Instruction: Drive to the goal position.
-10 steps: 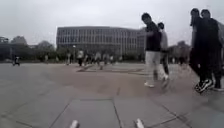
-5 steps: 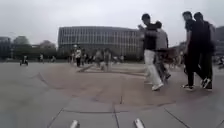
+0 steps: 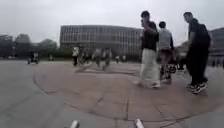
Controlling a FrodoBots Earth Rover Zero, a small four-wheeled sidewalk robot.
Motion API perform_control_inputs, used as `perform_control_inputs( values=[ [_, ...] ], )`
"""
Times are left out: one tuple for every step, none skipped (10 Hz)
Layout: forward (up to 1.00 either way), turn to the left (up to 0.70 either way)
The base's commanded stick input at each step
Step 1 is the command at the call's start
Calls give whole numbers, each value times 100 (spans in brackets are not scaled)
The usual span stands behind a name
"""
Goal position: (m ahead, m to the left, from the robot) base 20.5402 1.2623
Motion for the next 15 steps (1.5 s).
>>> perform_control_inputs(
  values=[
    [85,-2],
    [85,-2],
    [85,-2],
    [85,-2],
    [85,-2],
    [85,-2],
    [85,-2],
    [85,-2],
    [85,-2],
    [85,-2],
    [85,-2],
    [85,-2],
    [85,-2],
    [85,-2],
    [85,-2]
  ],
)
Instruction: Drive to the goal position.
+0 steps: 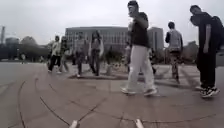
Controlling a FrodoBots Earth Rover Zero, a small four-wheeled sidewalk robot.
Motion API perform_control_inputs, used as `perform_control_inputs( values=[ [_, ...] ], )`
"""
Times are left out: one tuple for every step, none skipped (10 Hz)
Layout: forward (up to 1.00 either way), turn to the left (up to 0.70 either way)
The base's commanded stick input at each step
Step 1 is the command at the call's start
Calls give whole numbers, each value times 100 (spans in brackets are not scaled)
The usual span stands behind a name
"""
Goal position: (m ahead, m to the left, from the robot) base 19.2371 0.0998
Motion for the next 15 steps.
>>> perform_control_inputs(
  values=[
    [85,-2],
    [82,-2],
    [48,-4],
    [29,-3],
    [19,-2],
    [16,-2],
    [16,-2],
    [19,-2],
    [36,-2],
    [70,-2],
    [85,-2],
    [85,-2],
    [85,-2],
    [85,-2],
    [85,-2]
  ],
)
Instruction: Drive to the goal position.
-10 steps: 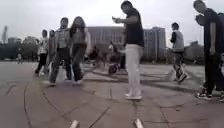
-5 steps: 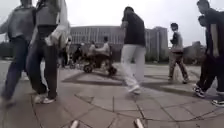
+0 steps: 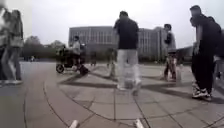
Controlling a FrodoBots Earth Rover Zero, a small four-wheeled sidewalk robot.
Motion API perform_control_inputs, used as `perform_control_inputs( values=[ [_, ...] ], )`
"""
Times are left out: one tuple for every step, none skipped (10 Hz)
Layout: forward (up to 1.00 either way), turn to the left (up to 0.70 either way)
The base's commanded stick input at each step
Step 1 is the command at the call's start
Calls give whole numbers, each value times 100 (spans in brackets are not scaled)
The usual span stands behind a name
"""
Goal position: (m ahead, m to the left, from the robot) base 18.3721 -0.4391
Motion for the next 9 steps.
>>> perform_control_inputs(
  values=[
    [85,-2],
    [85,-2],
    [85,-2],
    [85,-2],
    [85,-2],
    [85,-2],
    [85,-2],
    [85,-2],
    [85,-2]
  ],
)
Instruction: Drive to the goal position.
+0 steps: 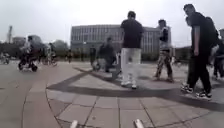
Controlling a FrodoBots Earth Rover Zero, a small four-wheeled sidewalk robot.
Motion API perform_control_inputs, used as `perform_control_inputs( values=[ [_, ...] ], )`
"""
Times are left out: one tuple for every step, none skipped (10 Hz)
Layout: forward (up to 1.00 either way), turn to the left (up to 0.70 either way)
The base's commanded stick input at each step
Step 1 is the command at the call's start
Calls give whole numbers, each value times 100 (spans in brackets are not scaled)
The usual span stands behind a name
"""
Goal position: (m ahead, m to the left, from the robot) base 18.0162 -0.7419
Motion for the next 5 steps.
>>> perform_control_inputs(
  values=[
    [85,-2],
    [85,-2],
    [85,-2],
    [85,-2],
    [85,-2]
  ],
)
